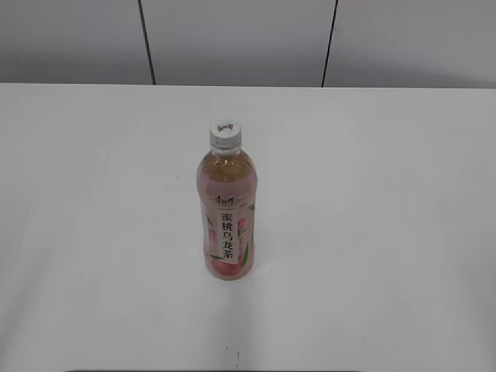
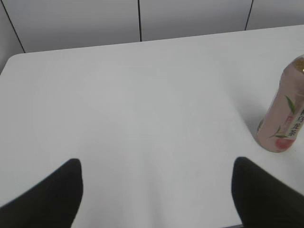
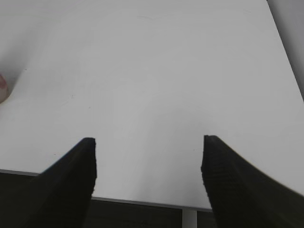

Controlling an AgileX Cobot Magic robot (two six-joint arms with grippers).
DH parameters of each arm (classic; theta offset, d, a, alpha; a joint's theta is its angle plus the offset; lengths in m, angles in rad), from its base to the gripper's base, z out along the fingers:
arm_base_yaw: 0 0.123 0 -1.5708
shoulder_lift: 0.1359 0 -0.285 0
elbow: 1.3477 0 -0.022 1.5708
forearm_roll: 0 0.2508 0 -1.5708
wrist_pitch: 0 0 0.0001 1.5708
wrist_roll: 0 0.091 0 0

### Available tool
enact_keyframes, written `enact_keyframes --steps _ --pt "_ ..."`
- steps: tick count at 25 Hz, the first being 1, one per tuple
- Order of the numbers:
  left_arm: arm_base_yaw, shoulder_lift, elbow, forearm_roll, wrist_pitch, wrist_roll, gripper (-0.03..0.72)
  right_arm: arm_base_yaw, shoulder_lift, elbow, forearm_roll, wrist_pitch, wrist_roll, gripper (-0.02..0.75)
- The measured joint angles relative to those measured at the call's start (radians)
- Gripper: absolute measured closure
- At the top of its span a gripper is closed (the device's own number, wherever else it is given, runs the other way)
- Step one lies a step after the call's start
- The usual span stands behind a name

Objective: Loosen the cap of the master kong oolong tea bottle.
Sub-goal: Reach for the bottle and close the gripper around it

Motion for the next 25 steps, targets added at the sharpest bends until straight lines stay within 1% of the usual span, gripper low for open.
enact_keyframes --steps 25 --pt "0.000 0.000 0.000 0.000 0.000 0.000 0.118 0.000 0.000 0.000 0.000 0.000 0.000 0.214"
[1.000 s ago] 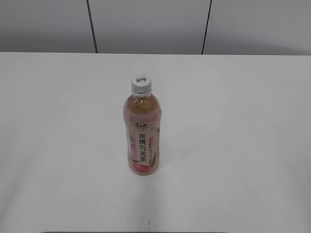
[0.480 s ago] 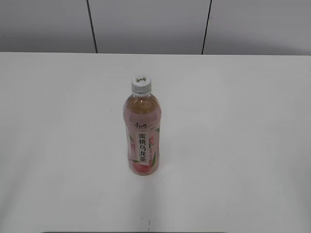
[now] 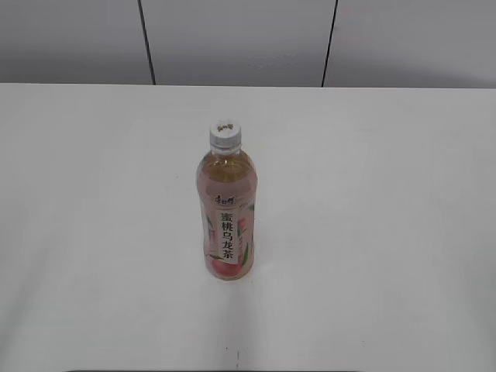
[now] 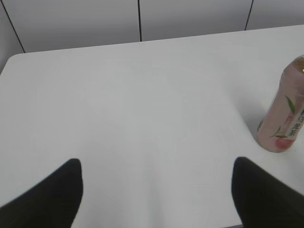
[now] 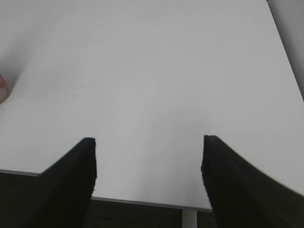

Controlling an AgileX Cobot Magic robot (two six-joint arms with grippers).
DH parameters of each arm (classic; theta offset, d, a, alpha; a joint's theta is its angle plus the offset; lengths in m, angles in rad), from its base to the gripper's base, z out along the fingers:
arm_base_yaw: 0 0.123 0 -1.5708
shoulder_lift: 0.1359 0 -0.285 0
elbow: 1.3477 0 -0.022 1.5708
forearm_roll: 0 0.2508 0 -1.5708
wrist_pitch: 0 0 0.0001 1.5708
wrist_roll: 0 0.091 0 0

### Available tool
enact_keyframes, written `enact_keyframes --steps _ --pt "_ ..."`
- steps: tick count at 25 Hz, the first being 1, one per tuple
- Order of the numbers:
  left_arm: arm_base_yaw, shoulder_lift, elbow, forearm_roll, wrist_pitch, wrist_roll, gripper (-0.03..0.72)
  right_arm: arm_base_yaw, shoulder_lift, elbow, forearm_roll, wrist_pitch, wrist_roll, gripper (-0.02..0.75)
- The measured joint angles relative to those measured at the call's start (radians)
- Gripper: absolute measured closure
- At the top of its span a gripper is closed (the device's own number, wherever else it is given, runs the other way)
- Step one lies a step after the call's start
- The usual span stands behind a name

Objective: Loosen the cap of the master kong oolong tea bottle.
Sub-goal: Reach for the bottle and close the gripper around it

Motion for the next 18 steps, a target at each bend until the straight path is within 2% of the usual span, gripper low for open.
enact_keyframes --steps 13,15,18 --pt "-0.010 0.015 -0.008 -0.006 -0.006 0.000 0.118 0.000 0.000 0.000 0.000 0.000 0.000 0.214" --pt "-0.010 0.034 -0.029 -0.010 -0.071 0.000 0.118 0.000 0.000 0.000 0.000 0.000 0.000 0.214" --pt "-0.010 0.073 -0.050 -0.043 -0.284 0.000 0.118 0.000 0.000 0.000 0.000 0.000 0.000 0.214"
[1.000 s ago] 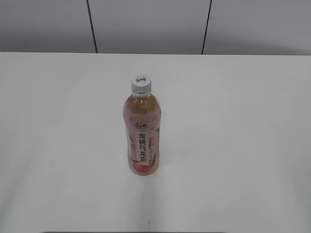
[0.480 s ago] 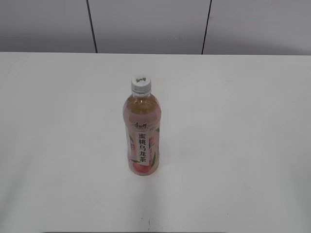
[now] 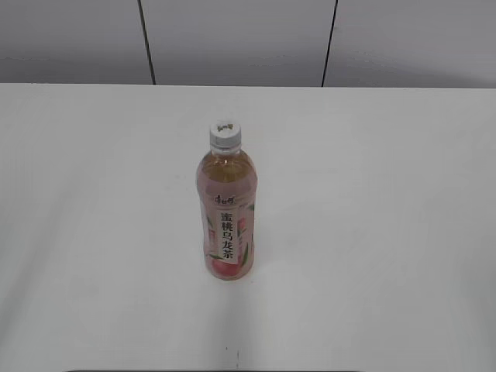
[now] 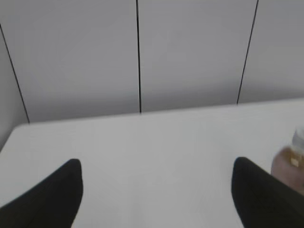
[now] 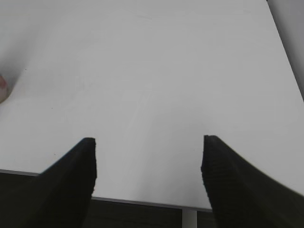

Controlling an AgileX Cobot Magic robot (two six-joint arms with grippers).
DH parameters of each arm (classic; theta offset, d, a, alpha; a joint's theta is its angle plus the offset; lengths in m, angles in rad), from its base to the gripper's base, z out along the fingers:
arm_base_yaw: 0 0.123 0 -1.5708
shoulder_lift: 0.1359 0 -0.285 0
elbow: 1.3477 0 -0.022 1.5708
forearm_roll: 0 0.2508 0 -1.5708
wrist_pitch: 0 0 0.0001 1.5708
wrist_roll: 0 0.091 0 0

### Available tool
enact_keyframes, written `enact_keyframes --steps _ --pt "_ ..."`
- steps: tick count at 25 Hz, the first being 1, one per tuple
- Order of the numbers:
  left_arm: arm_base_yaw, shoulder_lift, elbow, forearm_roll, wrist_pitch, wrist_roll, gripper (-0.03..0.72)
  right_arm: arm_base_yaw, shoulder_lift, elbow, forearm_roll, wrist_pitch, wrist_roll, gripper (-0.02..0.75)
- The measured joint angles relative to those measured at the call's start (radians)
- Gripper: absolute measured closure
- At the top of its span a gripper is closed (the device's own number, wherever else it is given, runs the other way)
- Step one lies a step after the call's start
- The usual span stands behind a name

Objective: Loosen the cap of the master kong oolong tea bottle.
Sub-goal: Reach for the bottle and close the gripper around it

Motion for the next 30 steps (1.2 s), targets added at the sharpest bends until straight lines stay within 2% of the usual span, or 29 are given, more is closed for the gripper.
enact_keyframes --steps 5,16,24,27,30 --pt "0.000 0.165 -0.006 -0.037 -0.270 0.000 0.118 0.000 0.000 0.000 0.000 0.000 0.000 0.214" --pt "0.000 0.813 -0.007 -0.095 -0.806 0.000 0.118 0.000 0.000 0.000 0.000 0.000 0.000 0.214" --pt "0.000 1.200 -0.006 -0.099 -1.180 -0.008 0.118 0.000 0.000 0.000 0.000 0.000 0.000 0.214" --pt "0.000 1.340 0.014 -0.081 -1.319 -0.087 0.118 0.000 0.000 0.000 0.000 0.000 0.000 0.214" --pt "0.000 1.475 0.045 0.022 -1.471 -0.212 0.118 0.000 0.000 0.000 0.000 0.000 0.000 0.214"
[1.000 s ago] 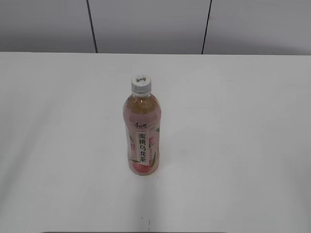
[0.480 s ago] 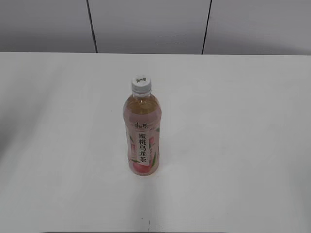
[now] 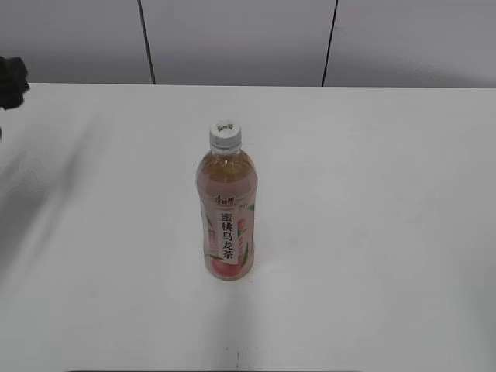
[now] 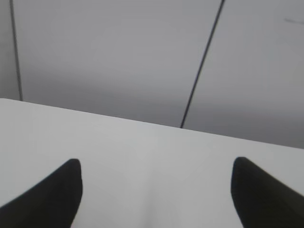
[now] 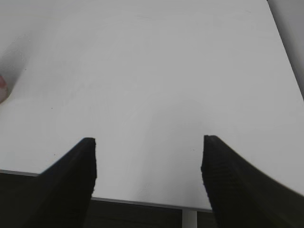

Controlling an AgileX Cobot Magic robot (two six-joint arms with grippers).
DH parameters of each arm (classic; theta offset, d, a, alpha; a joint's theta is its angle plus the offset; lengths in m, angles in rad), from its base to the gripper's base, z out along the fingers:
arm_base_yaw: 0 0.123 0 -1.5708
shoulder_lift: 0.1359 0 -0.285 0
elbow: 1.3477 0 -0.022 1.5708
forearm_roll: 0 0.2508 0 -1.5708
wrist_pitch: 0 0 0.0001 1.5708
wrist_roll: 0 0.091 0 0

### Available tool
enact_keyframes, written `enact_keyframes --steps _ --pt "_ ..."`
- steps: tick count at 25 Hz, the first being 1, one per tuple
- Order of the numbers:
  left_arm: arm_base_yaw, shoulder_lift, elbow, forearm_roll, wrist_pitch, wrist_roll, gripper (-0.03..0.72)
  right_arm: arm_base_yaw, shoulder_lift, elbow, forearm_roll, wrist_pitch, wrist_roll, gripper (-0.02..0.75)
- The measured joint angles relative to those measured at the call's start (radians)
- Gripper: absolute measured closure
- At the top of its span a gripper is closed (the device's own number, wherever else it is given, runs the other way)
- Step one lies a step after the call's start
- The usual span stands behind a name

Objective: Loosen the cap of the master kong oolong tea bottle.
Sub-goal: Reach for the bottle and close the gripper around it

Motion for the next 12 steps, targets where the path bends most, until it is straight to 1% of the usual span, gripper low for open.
enact_keyframes --steps 2,4,7,9,12 --pt "0.000 0.081 0.019 0.114 -0.109 -0.067 0.118 0.000 0.000 0.000 0.000 0.000 0.000 0.214" --pt "0.000 0.140 0.046 0.204 -0.223 -0.133 0.118 0.000 0.000 0.000 0.000 0.000 0.000 0.214" --pt "0.000 0.185 0.100 0.353 -0.400 -0.171 0.118 0.000 0.000 0.000 0.000 0.000 0.000 0.214" --pt "0.000 0.186 0.143 0.462 -0.453 -0.178 0.118 0.000 0.000 0.000 0.000 0.000 0.000 0.214" --pt "0.000 0.183 0.196 0.612 -0.467 -0.182 0.118 0.000 0.000 0.000 0.001 0.000 0.000 0.214"
